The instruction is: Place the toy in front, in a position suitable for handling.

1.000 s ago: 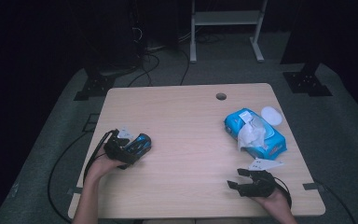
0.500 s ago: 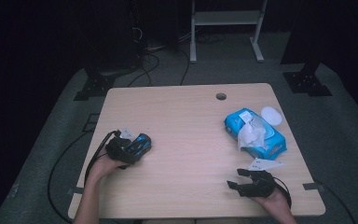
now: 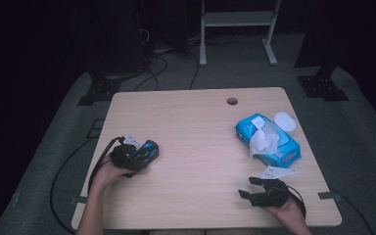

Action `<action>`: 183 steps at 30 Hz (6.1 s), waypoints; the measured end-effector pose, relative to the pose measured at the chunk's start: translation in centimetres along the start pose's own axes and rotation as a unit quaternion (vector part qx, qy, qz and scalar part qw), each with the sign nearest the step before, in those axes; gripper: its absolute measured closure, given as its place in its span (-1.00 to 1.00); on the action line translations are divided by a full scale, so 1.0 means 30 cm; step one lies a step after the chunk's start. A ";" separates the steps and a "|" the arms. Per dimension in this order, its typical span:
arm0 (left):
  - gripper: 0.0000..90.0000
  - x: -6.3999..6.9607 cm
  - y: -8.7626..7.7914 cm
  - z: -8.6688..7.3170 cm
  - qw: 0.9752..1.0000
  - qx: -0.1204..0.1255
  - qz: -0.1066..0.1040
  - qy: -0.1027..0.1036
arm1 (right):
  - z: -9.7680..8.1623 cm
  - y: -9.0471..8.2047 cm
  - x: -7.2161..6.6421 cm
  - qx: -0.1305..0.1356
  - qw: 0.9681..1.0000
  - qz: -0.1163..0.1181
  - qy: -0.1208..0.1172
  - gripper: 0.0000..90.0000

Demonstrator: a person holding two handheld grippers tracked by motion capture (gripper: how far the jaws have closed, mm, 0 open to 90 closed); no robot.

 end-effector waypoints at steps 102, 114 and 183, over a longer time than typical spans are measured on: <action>-0.48 -0.008 0.004 0.054 0.993 -0.105 -0.025 0.039 | 0.007 -0.019 -0.001 0.016 1.000 0.005 -0.001 -0.32; -0.43 -0.004 0.012 0.081 0.989 -0.136 -0.023 0.046 | 0.009 -0.020 -0.003 0.016 1.000 0.004 -0.002 -0.32; -0.43 0.548 0.123 0.371 0.962 -0.033 -0.148 0.229 | 0.018 -0.169 0.078 0.116 0.991 -0.053 0.050 -0.31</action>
Point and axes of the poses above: each handheld gripper's, and its own axes: y roughly forward along the jaws, z roughly out of its top, x roughly to its right, the point moved 2 cm from there along y, roughly forward along the jaws, and after that the axes turned 8 degrees about z, right-handed, at the moved point
